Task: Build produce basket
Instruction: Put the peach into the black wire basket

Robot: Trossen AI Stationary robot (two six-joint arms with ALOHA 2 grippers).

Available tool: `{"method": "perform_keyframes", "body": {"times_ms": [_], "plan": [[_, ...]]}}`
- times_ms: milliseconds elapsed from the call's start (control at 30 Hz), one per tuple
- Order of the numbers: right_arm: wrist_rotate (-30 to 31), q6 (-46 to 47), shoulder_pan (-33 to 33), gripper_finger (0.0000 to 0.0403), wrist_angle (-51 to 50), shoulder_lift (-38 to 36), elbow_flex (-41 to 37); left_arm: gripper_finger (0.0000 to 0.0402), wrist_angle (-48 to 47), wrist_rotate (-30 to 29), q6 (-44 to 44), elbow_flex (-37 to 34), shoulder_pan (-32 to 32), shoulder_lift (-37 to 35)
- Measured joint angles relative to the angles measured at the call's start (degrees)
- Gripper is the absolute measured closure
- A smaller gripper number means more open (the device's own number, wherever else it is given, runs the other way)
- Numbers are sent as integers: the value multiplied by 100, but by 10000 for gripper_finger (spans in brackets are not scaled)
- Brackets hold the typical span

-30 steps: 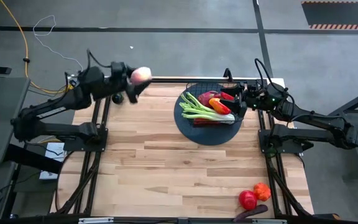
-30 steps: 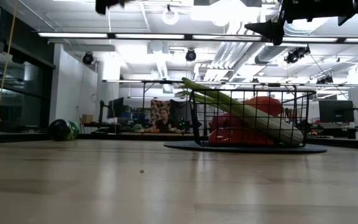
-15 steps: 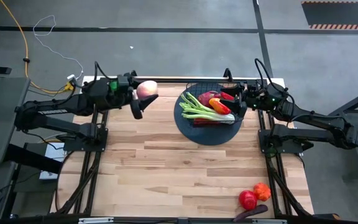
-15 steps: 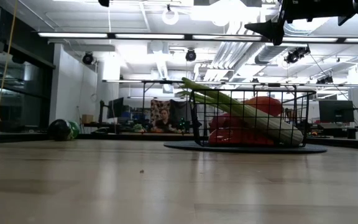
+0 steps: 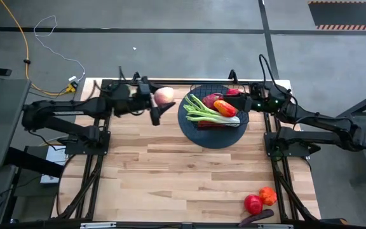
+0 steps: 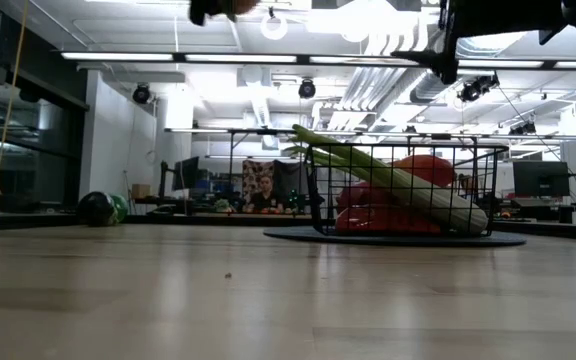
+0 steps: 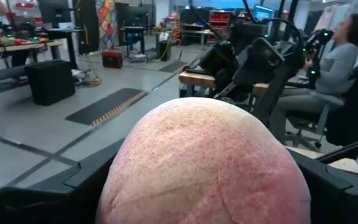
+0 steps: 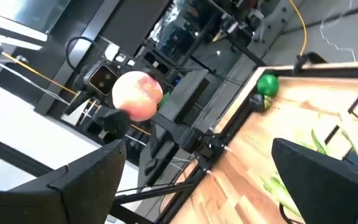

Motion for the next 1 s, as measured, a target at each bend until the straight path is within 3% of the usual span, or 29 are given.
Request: {"method": "perform_keyframes", "body": {"times_ms": [167, 333, 500, 633, 833, 1000], "plan": [[-2, 98, 0, 8, 12, 130, 0, 77, 52, 143, -407, 449, 346, 933], [-2, -152, 0, 8, 458, 142, 0, 77, -923, 808, -285, 1870, 653, 2035], [-4, -290, 0, 8, 1157, 140, 0, 77, -2089, 744, 280, 3350, 784, 3202], [-2, -367, 0, 8, 1375, 140, 0, 77, -2615, 610, 493, 4144, 947, 4017], [-2, -419, 0, 8, 1369, 140, 0, 76, -2815, 714, 492, 4554, 1226, 5051], [-2, -433, 0, 8, 1365, 142, 0, 76, -2695, 626, 500, 4601, 1300, 5493]]}}
